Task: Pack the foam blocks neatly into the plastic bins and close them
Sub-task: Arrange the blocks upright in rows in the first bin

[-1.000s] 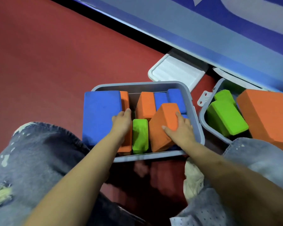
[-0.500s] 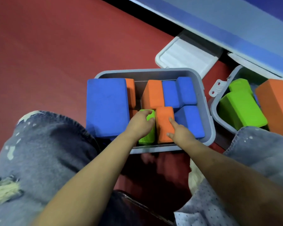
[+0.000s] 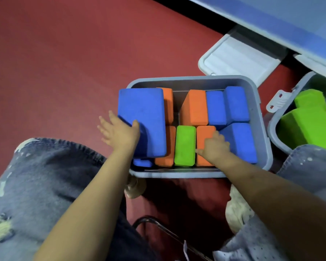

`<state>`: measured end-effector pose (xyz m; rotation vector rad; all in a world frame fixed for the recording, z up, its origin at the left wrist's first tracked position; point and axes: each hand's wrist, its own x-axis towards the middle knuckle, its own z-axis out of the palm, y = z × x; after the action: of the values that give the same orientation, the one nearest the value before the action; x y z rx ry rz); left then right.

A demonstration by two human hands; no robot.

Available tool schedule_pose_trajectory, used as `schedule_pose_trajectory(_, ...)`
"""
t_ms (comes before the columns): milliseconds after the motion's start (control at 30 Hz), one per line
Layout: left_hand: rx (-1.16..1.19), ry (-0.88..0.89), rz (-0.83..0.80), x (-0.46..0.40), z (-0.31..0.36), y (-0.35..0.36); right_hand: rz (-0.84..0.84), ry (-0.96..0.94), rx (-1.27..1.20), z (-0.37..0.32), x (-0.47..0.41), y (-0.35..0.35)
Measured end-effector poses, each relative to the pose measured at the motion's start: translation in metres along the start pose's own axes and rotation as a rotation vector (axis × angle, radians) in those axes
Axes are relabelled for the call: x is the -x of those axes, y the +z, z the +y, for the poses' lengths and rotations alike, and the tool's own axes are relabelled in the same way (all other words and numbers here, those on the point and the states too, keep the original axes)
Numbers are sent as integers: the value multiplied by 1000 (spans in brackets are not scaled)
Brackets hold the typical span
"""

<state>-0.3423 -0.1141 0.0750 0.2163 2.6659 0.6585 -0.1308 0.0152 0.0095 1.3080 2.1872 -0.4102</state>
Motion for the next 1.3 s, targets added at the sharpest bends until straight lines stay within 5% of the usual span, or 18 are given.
schedule_pose_trajectory(67,101,-115,-96,-11,-14,-1,50,-116,-278,-35,12,-10)
schedule_pose_trajectory(167,302,-175,-256,-13,-30,2,-383,-152,-1118,-90,42,-21)
schedule_pose_trajectory(233,384,-150,-296,-7,-36,1,-531,-69,-1422,-108,59,-18)
schedule_pose_trajectory(433,779,-140,-353,15,-26,-5,-276,-125,-1662,-93,80,-40)
schedule_pose_trajectory(600,896,-58,-649,56,14,11,331,-70,-1410,-55,88,-93)
schedule_pose_trajectory(767,481,121,-429,68,31,46,680,-106,-1014,11,89,-132)
schedule_pose_trajectory(867,185,140,-372,64,21,65,769,-102,-899,39,76,-134)
schedule_pose_trajectory(1067,-329,462,-281,22,3,97,789,-160,-752,73,46,-151)
schedule_pose_trajectory(1300,-742,851,-329,-6,77,144,757,-134,-688,110,26,-166)
